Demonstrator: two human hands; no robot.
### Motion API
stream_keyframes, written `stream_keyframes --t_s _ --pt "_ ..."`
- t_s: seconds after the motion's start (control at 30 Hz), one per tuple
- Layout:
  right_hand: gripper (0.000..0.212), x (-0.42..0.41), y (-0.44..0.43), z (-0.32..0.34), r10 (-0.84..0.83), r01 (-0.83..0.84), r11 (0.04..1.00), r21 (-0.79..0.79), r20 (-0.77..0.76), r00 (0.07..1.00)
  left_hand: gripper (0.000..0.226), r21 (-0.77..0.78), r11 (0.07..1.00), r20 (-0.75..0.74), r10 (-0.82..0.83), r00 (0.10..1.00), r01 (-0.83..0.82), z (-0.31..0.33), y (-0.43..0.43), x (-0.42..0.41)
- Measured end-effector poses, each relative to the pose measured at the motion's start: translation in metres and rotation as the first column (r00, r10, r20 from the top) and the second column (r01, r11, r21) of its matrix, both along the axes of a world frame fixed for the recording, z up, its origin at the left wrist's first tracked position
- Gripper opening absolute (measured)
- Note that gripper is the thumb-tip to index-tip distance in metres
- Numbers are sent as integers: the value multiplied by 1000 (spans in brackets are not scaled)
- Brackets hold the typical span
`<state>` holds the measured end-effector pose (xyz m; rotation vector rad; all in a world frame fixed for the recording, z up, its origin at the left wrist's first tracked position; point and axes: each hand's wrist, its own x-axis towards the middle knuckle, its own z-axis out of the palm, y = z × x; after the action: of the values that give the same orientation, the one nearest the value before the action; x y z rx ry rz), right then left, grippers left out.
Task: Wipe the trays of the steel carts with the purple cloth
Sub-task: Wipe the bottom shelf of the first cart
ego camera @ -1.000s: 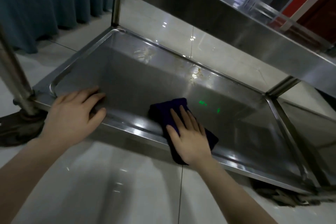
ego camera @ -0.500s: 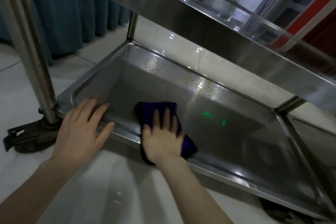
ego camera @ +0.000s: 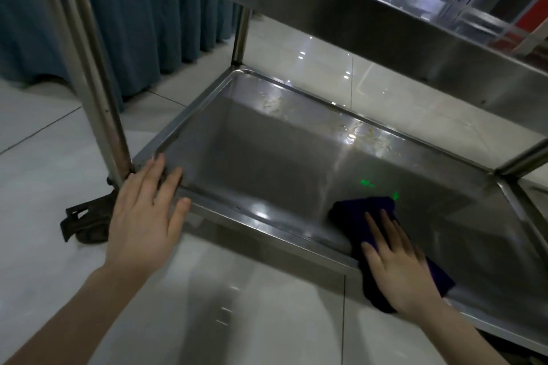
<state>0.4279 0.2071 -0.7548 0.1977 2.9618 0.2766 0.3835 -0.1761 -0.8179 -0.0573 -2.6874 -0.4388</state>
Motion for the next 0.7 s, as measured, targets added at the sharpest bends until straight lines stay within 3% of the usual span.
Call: stream_keyframes --t_s 0.13,0.3,0.4,0.5,0.57,0.7 --pt "62 -18 -54 -4 -45 42 997 -66 -53 998 58 42 999 -17 30 999 -29 1 7 2" --pt "62 -79 -178 -14 168 -178 925 -334 -59 984 59 -2 999 -13 45 999 -45 1 9 2" --pt "61 -97 -232 -16 264 -255 872 -417 -38 964 64 -89 996 -26 12 1000 -14 -3 -2 3" --pt "59 -92 -217 -16 299 -315 852 -418 -105 948 65 -139 988 -93 -87 992 73 -9 -14 2" --pt "57 -76 -178 -16 273 -324 871 -370 -182 944 61 -94 991 -146 -105 984 92 -14 -17 3" --pt "59 -30 -61 -15 75 -108 979 -171 -189 979 56 10 999 -202 -48 978 51 -22 -6 2"
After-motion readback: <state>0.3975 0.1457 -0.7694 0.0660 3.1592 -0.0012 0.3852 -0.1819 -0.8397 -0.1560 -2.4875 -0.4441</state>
